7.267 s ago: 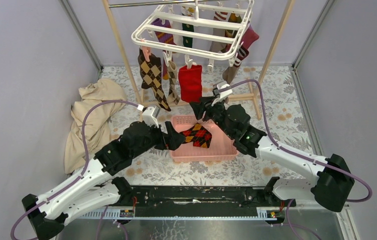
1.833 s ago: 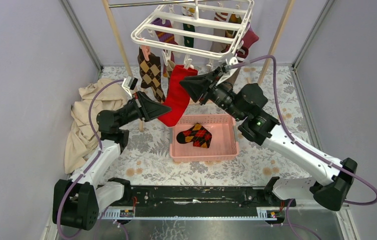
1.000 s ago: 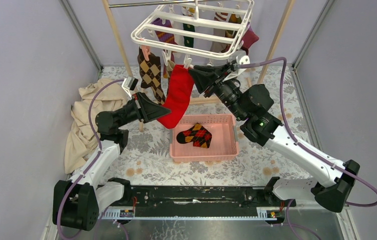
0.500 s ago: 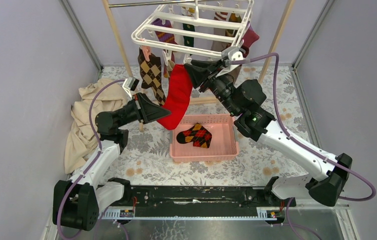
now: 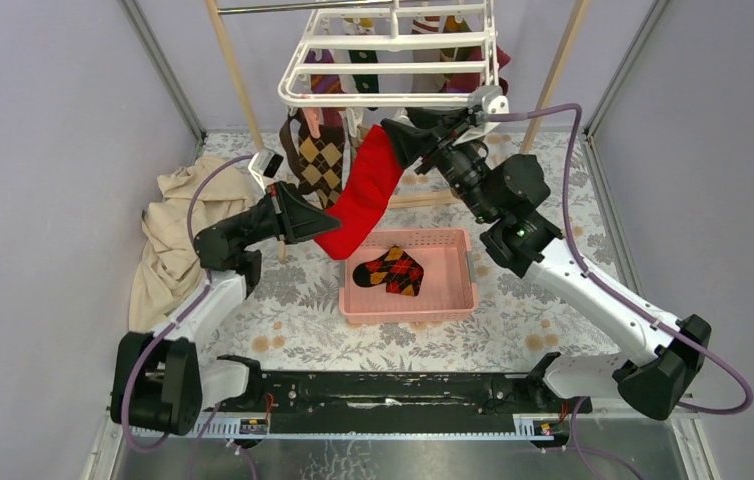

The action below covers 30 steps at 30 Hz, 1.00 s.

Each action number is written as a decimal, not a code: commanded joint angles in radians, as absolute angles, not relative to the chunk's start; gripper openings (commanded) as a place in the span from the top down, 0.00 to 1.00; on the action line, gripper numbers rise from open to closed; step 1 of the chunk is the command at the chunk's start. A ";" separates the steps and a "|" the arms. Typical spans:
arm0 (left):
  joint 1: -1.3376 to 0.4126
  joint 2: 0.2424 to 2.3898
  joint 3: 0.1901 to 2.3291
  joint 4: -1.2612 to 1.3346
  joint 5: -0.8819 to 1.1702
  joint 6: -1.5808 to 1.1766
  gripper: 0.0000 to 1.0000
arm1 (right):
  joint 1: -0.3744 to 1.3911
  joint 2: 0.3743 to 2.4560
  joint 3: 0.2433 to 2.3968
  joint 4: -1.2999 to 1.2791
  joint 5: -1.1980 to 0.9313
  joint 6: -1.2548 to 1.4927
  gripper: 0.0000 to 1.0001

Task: Remove the socks clipped to the hanger
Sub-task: Remove the sock from the hanger.

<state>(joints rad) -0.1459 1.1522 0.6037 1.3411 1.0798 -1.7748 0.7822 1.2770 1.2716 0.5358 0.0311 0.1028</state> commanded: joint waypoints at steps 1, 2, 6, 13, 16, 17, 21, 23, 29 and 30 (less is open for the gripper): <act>-0.138 1.227 0.663 1.603 1.097 -1.951 0.78 | 0.728 1.203 1.246 0.588 -0.054 0.144 0.40; -0.137 1.233 0.673 1.603 1.101 -1.952 0.78 | 0.719 1.193 1.243 0.572 -0.069 0.146 0.39; -0.138 1.252 0.718 1.603 1.107 -1.967 0.78 | 0.697 1.134 1.224 0.509 -0.097 0.140 0.35; -0.138 1.279 0.737 1.603 1.105 -1.979 0.78 | 0.658 1.050 1.174 0.450 -0.139 0.139 0.36; -0.138 1.287 0.741 1.603 1.106 -1.986 0.78 | 0.634 1.036 1.170 0.428 -0.169 0.156 0.39; -0.138 1.287 0.744 1.603 1.107 -1.988 0.78 | 0.623 1.035 1.172 0.423 -0.187 0.165 0.39; -0.138 1.293 0.746 1.603 1.109 -1.995 0.78 | 0.540 1.057 1.200 0.410 -0.307 0.240 0.41; -0.138 1.293 0.745 1.603 1.109 -1.998 0.78 | 0.477 1.075 1.203 0.440 -0.395 0.330 0.40; -0.138 1.296 0.739 1.603 1.112 -1.996 0.78 | 0.381 1.151 1.200 0.586 -0.573 0.484 0.40; -0.138 1.296 0.738 1.603 1.112 -1.996 0.78 | 0.378 1.165 1.204 0.608 -0.594 0.503 0.40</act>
